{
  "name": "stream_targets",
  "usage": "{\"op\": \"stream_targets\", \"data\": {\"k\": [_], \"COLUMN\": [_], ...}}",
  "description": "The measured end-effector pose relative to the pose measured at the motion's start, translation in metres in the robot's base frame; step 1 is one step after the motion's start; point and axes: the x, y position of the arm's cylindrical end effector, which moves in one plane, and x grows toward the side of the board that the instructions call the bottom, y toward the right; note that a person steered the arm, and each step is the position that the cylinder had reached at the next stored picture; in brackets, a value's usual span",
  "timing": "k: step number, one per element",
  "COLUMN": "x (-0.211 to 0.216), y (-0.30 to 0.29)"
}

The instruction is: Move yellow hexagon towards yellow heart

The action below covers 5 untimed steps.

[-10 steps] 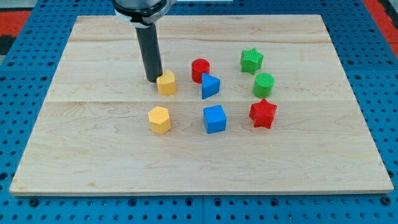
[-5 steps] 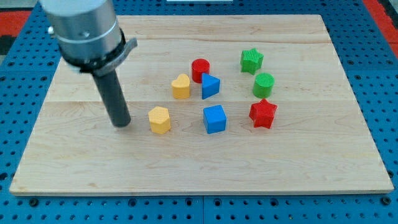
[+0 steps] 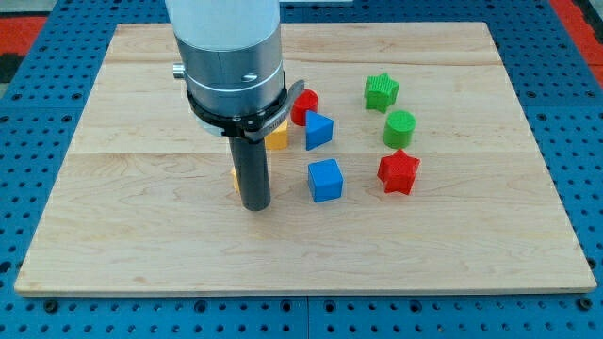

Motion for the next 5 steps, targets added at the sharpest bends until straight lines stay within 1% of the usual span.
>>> {"op": "stream_targets", "data": {"k": [1,2,4,5], "x": [0.0,-0.004,-0.027,-0.028], "y": [-0.029,-0.042,-0.024,0.001]}}
